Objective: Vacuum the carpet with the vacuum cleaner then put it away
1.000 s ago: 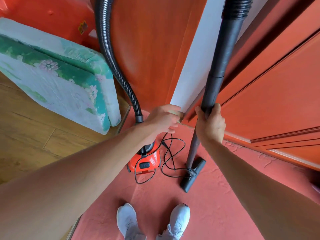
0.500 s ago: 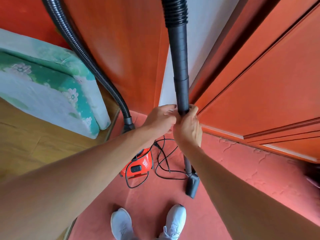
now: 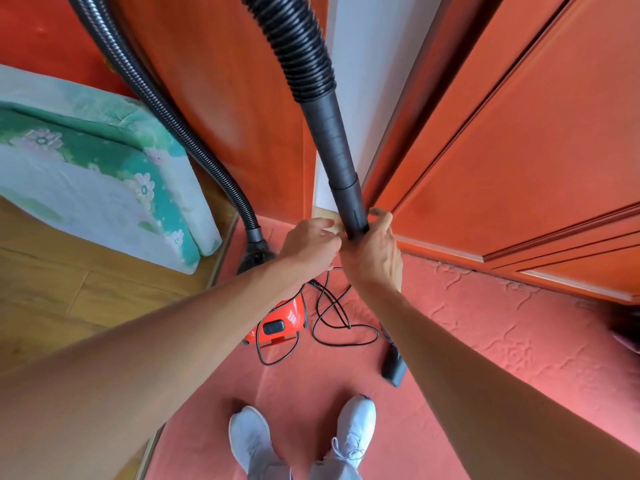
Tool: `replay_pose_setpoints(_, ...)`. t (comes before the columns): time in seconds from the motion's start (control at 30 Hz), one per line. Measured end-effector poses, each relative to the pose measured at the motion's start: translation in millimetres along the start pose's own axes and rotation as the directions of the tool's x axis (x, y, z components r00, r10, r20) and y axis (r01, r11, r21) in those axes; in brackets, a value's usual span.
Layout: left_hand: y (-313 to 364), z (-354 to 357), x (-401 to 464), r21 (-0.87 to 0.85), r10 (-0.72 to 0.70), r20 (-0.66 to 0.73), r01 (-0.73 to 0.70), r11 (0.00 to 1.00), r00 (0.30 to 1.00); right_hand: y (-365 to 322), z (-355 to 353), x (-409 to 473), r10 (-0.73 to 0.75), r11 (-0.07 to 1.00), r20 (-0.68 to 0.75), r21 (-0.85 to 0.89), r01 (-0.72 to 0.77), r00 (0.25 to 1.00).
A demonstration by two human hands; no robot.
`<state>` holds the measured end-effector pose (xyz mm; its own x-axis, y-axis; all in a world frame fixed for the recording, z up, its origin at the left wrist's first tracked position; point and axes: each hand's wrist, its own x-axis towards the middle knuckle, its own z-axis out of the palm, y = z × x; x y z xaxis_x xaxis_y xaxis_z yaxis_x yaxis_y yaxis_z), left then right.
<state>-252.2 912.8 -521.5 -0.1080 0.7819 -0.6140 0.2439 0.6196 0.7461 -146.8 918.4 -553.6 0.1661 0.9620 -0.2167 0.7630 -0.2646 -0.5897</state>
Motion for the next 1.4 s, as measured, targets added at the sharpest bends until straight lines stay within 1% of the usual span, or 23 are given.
replay_pose_setpoints(0.07, -3, -4, 1, 0.023, -0.028, -0.004, 0.028, 0.999, 1.0, 3, -2, -3, -0.011, 1.0, 0.011, -0.002, 0.011, 1.0)
replay_pose_setpoints(0.2, 2, -12, -7, -0.009, -0.068, -0.003, 0.068, 0.998, 0.998, 0, -8, -12, -0.007, 0.999, 0.044, -0.042, 0.008, 0.999)
replay_pose_setpoints(0.3, 6, -21, -22, 0.007, -0.096, 0.016, 0.096, 0.995, 0.995, -8, -17, -23, -0.013, 0.998, 0.061, -0.062, 0.017, 0.998)
replay_pose_setpoints(0.47, 9, -42, -58, 0.074, -0.197, 0.076, 0.192, 0.979, 0.977, -27, -48, -57, -0.058, 0.995, 0.086, -0.082, 0.065, 0.995)
replay_pose_setpoints(0.57, 15, -57, -84, 0.096, -0.261, 0.136, 0.25, 0.963, 0.956, -41, -69, -83, -0.071, 0.991, 0.135, -0.103, 0.085, 0.988)
replay_pose_setpoints(0.7, 13, -69, -113, 0.153, -0.242, 0.096, 0.226, 0.962, 0.965, -62, -85, -121, -0.074, 0.988, 0.199, -0.122, 0.1, 0.977)
replay_pose_setpoints(0.8, 18, -78, -139, 0.179, -0.264, 0.077, 0.247, 0.952, 0.961, -74, -87, -144, -0.073, 0.987, 0.23, -0.122, 0.103, 0.97)
replay_pose_setpoints(0.87, 24, -86, -157, 0.198, -0.238, 0.038, 0.226, 0.954, 0.97, -81, -87, -156, -0.061, 0.989, 0.238, -0.117, 0.091, 0.969)
replay_pose_setpoints(0.97, 27, -95, -178, 0.214, -0.212, 0.039, 0.199, 0.956, 0.977, -93, -90, -171, -0.056, 0.989, 0.247, -0.121, 0.088, 0.967)
replay_pose_setpoints(1.07, 35, -101, -196, 0.272, -0.181, 0.024, 0.168, 0.948, 0.983, -106, -100, -185, -0.043, 0.99, 0.25, -0.117, 0.075, 0.967)
replay_pose_setpoints(1.2, 51, -104, -226, 0.381, -0.078, 0.038, 0.058, 0.923, 0.996, -118, -127, -202, -0.064, 0.987, 0.239, -0.127, 0.096, 0.969)
replay_pose_setpoints(1.27, 55, -105, -248, 0.459, -0.031, 0.042, 0.009, 0.888, 0.999, -120, -147, -213, -0.077, 0.984, 0.248, -0.14, 0.114, 0.966)
replay_pose_setpoints(1.4, 66, -101, -308, 0.628, 0.088, 0.062, -0.107, 0.771, 0.994, -111, -194, -243, -0.113, 0.975, 0.243, -0.159, 0.154, 0.964)
